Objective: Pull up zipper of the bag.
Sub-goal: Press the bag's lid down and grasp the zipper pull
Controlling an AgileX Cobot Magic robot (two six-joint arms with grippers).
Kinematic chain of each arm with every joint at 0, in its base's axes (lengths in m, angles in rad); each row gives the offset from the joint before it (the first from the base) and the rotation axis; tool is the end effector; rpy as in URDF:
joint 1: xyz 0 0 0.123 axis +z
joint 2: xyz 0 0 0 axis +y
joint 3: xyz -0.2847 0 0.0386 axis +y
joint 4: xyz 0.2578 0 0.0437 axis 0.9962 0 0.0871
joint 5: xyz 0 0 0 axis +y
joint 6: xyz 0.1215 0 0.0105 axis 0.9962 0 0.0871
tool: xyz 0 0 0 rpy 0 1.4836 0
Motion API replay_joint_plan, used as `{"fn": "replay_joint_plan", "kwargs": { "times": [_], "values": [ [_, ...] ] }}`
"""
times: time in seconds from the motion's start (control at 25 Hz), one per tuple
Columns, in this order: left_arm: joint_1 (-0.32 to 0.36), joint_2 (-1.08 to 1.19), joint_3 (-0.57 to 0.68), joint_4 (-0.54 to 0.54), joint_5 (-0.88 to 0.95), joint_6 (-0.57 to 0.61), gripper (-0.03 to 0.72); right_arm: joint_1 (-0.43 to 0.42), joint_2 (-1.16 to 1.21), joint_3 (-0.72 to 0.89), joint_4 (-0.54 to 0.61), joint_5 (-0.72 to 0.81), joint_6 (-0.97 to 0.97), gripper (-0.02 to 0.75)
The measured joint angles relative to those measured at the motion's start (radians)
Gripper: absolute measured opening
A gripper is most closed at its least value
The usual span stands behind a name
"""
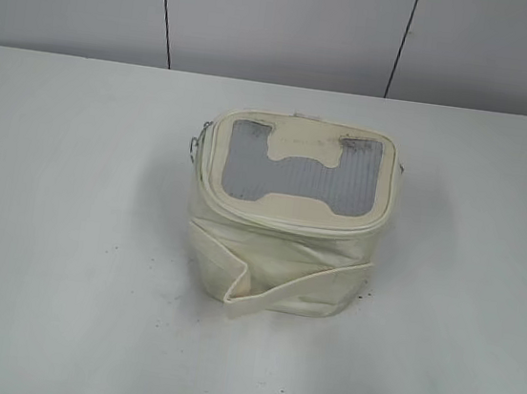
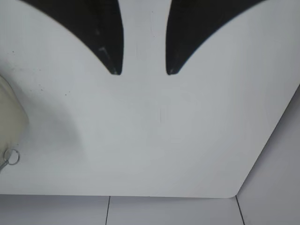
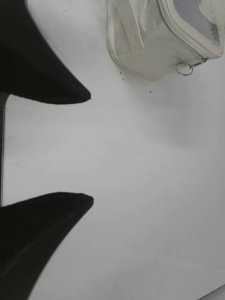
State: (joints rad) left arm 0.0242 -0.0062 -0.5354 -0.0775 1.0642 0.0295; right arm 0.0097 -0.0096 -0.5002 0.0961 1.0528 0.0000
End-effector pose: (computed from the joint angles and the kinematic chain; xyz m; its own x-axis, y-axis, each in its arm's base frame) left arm 0.0240 -0.0077 0.2789 -0.4208 -0.0183 -0.9070 0.0338 0.9988 -0.0359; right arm 0.0277 0.0104 0.2694 -0.4419 0.0432 -0.8960 -0.0636 0.9948 0.0794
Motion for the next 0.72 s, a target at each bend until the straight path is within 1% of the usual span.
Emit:
{"fn": "replay_joint_plan", "kwargs": {
  "times": [0.72],
  "values": [
    [0.000, 0.000, 0.000, 0.000, 0.000, 0.000, 0.244, 0.000, 0.000, 0.000, 0.000, 0.000, 0.000, 0.446]
  ]
}}
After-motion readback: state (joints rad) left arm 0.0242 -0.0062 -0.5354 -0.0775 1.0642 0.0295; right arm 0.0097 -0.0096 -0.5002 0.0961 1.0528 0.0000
